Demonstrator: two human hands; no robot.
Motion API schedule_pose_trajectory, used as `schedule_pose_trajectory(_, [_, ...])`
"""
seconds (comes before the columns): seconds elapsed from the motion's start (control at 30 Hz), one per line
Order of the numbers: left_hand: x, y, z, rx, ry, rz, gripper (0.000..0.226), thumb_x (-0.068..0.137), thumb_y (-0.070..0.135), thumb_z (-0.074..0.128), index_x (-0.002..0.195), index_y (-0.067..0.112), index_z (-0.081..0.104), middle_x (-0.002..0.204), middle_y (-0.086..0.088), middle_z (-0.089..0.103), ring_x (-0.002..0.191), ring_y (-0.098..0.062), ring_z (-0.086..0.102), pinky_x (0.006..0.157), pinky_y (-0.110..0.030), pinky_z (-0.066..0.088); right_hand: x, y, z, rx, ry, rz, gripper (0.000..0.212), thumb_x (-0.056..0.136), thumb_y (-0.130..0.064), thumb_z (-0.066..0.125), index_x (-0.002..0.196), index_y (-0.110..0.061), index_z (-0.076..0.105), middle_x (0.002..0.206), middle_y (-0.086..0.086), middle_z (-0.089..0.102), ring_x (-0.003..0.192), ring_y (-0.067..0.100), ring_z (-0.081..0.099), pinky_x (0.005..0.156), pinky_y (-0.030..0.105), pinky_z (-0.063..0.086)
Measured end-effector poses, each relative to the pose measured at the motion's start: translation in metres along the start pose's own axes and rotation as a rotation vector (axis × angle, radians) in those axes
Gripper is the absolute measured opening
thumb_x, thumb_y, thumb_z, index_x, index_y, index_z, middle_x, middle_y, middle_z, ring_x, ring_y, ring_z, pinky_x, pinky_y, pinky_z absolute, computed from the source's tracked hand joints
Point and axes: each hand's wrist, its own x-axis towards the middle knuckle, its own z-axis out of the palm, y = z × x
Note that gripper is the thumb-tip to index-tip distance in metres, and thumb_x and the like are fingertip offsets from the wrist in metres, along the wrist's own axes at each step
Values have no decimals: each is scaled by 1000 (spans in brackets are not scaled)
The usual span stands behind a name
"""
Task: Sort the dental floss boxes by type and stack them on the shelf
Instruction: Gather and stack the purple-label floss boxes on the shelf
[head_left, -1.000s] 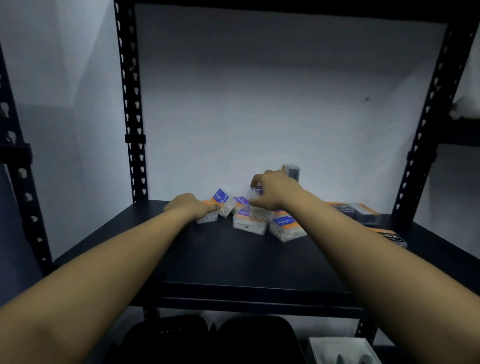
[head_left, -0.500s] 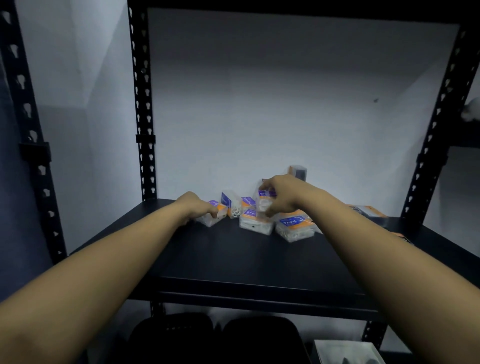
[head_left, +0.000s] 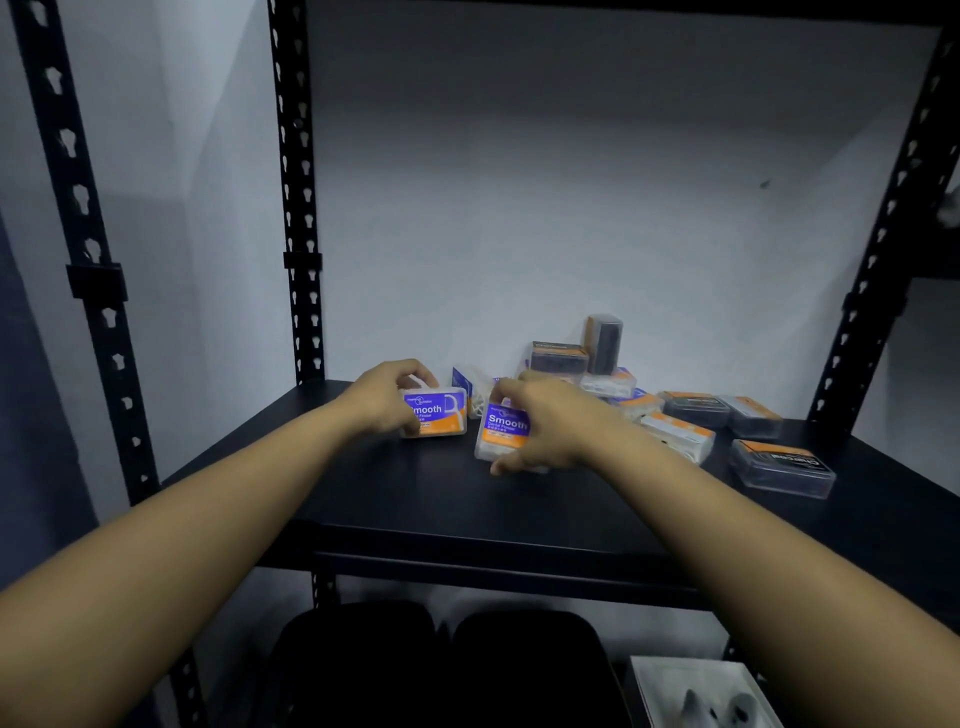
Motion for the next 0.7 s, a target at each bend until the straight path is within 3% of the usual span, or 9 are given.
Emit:
schedule_pose_trajectory(0.13, [-1,-2,0,1,-12,56,53,65,-6,79,104,28,66,113,-1,67,96,-23,67,72,-29,55,-5,1,9,-17,-9,29,85,65,-69,81,132,-33,44,125,-1,56,110,23,57,84,40,53])
schedule_pose_trajectory(0.3, [3,3,-4,65,-27,87,46,69,2,82,104,28,66,113,1,65,87,-14,63,73,-31,56,-8,0,12,-28,11,24,90,60,-82,75,130,-33,43,123,1,62,108,25,59,77,37,48])
schedule_pose_trajectory(0.4, [5,8,-2,85,-34,109,49,70,12,86,110,28,63,111,3,63,87,-11,61,67,-25,51,-8,1,11,2,9,6,89,63,-76,79,134,-32,48,131,-1,61,117,23,58,76,34,44])
schedule_pose_trajectory(0.53, [9,12,0,100,-44,123,44,76,17,83,116,25,67,112,1,65,100,-19,63,79,-27,53,-11,7,12,129,-36,4,83,76,-60,80,147,-28,49,142,1,58,125,22,55,84,30,42])
schedule_pose_trajectory(0.7, [13,9,8,122,-72,107,49,75,36,85,120,25,68,112,-1,68,99,-20,65,87,-31,54,-13,9,18,169,-57,27,80,84,-61,74,151,-32,42,147,2,55,127,24,54,89,33,45])
